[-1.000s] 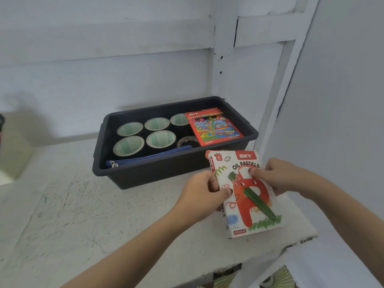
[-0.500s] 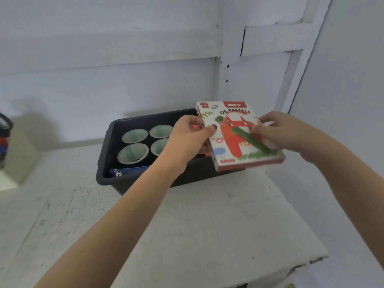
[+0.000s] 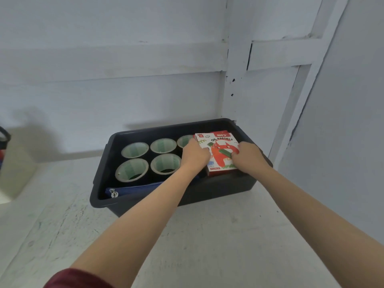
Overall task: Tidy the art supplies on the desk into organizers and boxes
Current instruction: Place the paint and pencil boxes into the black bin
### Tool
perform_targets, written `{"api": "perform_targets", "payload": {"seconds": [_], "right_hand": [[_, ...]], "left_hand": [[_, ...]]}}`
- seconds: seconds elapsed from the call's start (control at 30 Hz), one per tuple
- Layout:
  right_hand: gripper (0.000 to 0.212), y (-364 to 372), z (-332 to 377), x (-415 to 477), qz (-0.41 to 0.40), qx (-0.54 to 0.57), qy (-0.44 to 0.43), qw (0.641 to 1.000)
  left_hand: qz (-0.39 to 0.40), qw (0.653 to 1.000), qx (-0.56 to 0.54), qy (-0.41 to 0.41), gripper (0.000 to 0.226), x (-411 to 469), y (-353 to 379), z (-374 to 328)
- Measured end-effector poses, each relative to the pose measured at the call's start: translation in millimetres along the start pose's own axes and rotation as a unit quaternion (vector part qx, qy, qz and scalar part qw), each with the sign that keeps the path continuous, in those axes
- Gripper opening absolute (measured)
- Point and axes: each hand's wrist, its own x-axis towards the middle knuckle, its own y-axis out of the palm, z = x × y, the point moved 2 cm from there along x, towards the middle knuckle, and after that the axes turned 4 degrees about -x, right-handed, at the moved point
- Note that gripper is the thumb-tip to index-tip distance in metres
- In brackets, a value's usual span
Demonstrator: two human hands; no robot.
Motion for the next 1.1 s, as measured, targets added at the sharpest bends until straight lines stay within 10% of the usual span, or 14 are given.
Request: {"api": "perform_targets", "payload": {"seconds": [0.17, 0.87, 1.1], "right_hand": [[0.034, 4.9, -1.0, 3.2, -0.008, -0.022, 0.002, 1.0], [0.035, -19.8, -16.4, -0.5, -0.16, 0.011, -0.067, 0.985], [0.051, -30.4, -59.0, -1.5, 0.093, 0.162, 0.053, 0.981]], "left_hand": [[0.012, 0.988, 0.147, 0.038, 0.022, 2.0, -0.2, -2.0], [-0.006, 0.998, 0.049, 0.026, 0.011, 2.1, -45.3, 6.9], [-0.212, 0.955, 0.208, -0.025, 0.047, -29.6, -177.4, 69.2]]}}
